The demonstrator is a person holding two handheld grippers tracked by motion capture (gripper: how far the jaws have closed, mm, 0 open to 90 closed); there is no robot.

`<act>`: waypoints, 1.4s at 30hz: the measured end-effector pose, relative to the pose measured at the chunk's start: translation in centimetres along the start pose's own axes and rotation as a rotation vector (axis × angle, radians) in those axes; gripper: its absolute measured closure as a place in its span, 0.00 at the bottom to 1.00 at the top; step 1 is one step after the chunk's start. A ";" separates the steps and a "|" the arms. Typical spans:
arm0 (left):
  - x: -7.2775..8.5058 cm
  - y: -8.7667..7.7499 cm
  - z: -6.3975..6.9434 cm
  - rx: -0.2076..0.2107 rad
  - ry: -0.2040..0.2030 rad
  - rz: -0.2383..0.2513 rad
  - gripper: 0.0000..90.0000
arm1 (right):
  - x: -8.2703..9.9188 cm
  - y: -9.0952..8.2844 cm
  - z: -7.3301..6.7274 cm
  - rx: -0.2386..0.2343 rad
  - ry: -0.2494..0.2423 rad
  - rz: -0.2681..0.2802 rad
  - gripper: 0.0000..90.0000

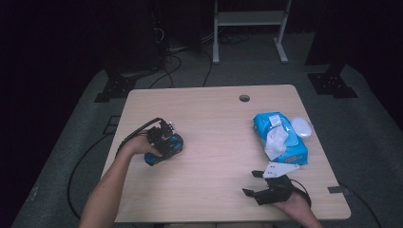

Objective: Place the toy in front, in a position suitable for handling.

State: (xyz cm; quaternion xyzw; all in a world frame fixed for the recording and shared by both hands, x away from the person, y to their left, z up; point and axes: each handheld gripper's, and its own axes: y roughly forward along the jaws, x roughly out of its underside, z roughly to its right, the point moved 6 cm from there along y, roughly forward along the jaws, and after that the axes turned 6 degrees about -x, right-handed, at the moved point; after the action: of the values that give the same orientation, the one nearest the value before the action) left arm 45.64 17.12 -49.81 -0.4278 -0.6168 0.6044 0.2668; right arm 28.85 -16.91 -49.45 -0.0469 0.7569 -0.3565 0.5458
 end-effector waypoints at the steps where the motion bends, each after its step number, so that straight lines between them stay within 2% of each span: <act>1: 0.1 0.0 0.0 0.008 0.001 0.001 0.25 | 0.0 0.0 0.0 0.000 0.001 0.000 0.27; 4: 0.4 0.1 -0.1 0.014 0.002 -0.005 0.24 | 0.0 0.0 0.0 0.000 0.003 0.001 0.27; 5: 0.5 0.1 -0.3 0.003 0.003 -0.008 0.25 | 0.0 0.0 0.0 0.000 0.003 0.001 0.27; 14: 0.7 0.3 -0.2 0.014 0.031 -0.028 0.29 | 0.0 -0.1 0.0 0.001 0.002 0.002 0.27; 23: 0.7 0.2 0.0 -0.004 0.058 -0.034 0.29 | 0.0 -0.1 0.1 0.000 0.004 0.008 0.27; 38: 0.2 -1.1 0.0 -0.021 0.067 0.001 0.29 | -0.1 -0.1 0.0 -0.003 0.005 0.009 0.27; 39: -0.2 -1.8 0.2 -0.024 0.079 0.013 0.29 | -0.1 -0.1 0.1 -0.001 0.007 0.011 0.27; 42: -0.6 -2.3 0.4 -0.034 0.091 0.029 0.29 | -0.1 -0.1 0.1 -0.002 0.009 0.012 0.27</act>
State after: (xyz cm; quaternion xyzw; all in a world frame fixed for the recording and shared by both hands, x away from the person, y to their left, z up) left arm 45.08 16.62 -47.48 -0.4683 -0.6078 0.5777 0.2785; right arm 28.92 -17.01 -49.32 -0.0413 0.7600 -0.3527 0.5443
